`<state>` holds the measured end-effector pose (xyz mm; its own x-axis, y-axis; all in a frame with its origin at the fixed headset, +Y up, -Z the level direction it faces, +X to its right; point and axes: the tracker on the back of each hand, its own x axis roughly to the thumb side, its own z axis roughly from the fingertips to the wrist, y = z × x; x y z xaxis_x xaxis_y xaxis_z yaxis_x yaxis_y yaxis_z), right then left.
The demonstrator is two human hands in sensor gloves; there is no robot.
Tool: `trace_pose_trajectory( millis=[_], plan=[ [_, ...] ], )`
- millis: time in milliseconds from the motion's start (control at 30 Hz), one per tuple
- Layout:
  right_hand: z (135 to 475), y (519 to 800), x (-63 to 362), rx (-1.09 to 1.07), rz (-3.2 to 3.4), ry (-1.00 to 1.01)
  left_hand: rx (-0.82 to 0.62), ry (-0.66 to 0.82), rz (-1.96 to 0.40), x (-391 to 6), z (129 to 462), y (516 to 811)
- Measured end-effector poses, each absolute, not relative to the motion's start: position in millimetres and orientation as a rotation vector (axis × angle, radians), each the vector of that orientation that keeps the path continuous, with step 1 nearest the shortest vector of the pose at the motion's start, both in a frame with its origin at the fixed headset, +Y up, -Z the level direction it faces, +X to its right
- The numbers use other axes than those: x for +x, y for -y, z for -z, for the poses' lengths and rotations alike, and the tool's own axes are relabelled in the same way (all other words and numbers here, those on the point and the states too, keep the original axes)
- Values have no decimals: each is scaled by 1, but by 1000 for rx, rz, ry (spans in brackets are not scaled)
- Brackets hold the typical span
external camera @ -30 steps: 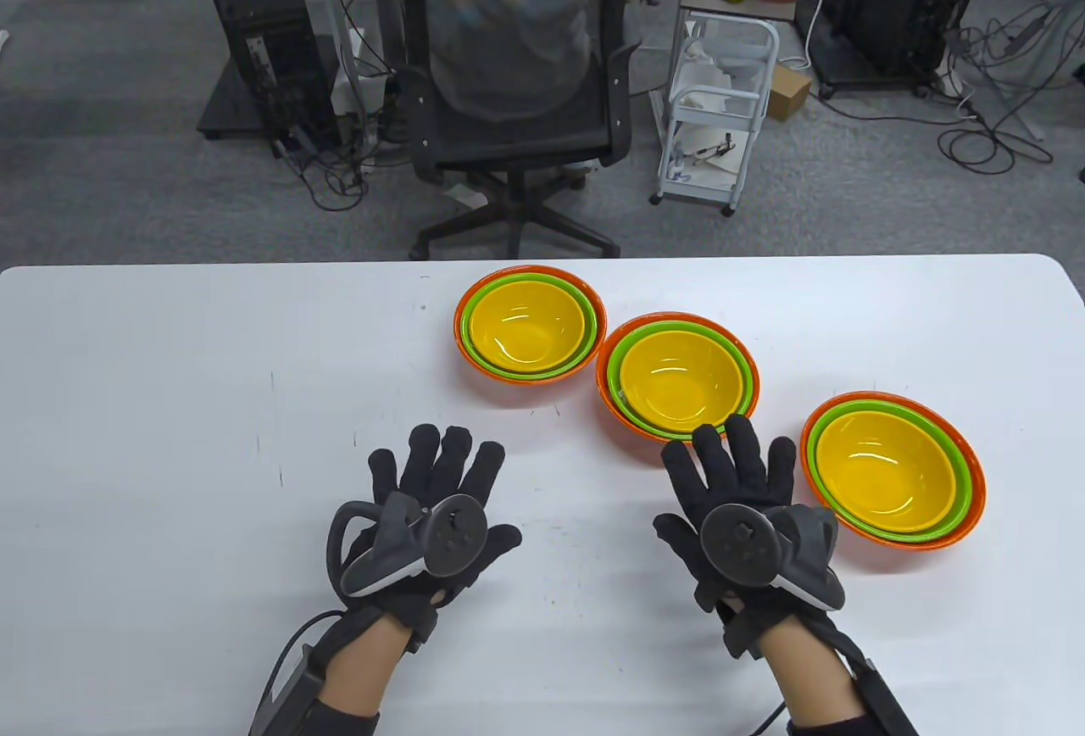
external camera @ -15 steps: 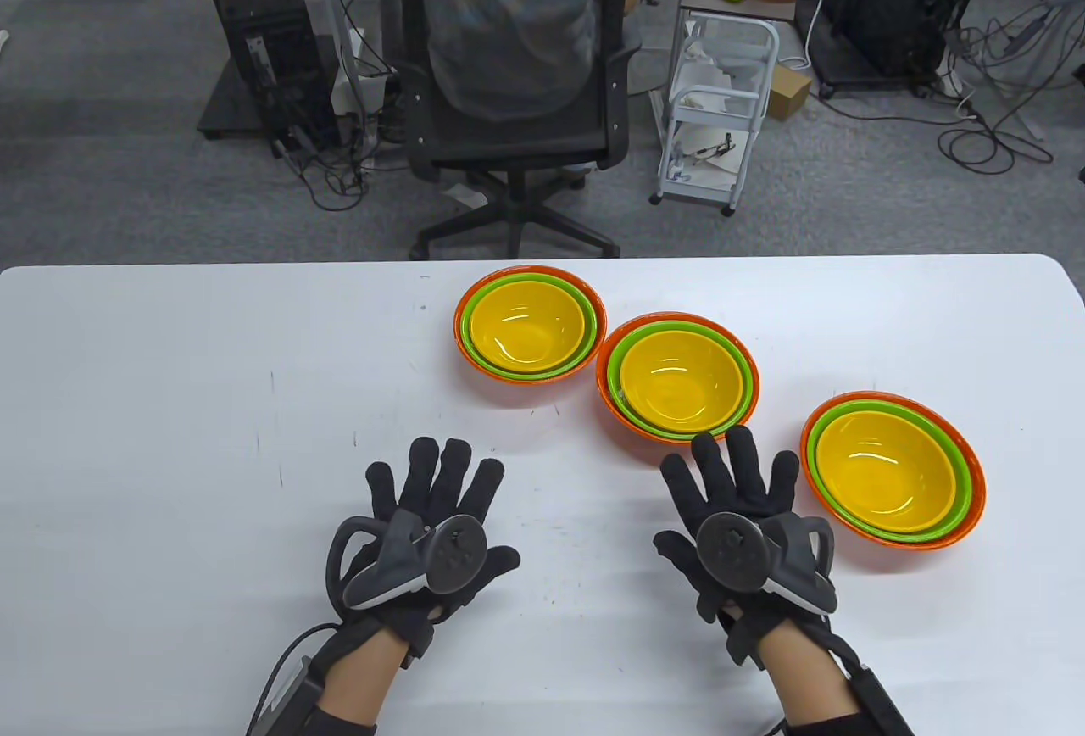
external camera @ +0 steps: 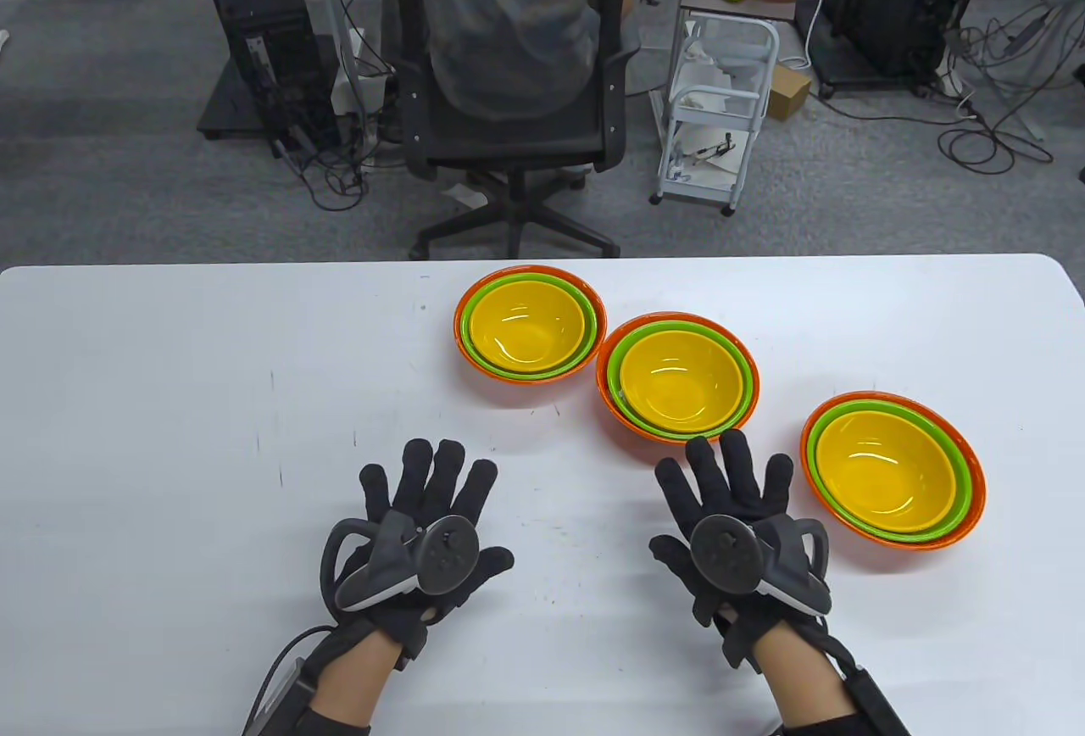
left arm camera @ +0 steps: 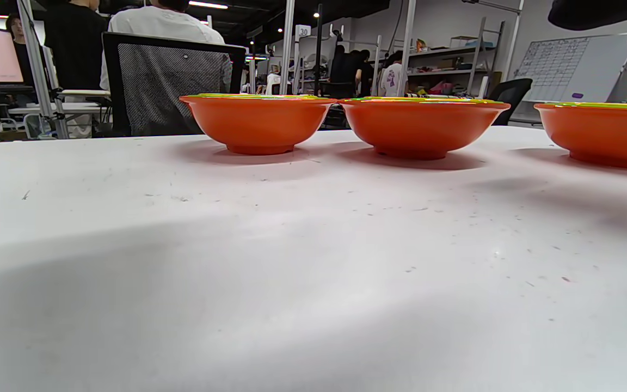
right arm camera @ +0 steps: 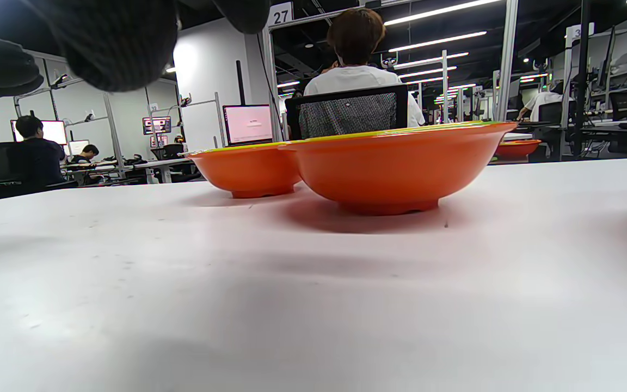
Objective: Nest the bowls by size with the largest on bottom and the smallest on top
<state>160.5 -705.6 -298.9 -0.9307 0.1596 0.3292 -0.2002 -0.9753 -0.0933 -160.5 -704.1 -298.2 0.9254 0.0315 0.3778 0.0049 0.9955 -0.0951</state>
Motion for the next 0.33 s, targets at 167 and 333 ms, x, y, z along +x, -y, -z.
trace_pose_trajectory(
  millis=[167,333],
  plan=[
    [299,706,161,471,-2911,174,-116,388,-12,-160,301,708],
    [299,705,163,450,-2914,177,-126,391,-3,-158,301,711]
  ],
)
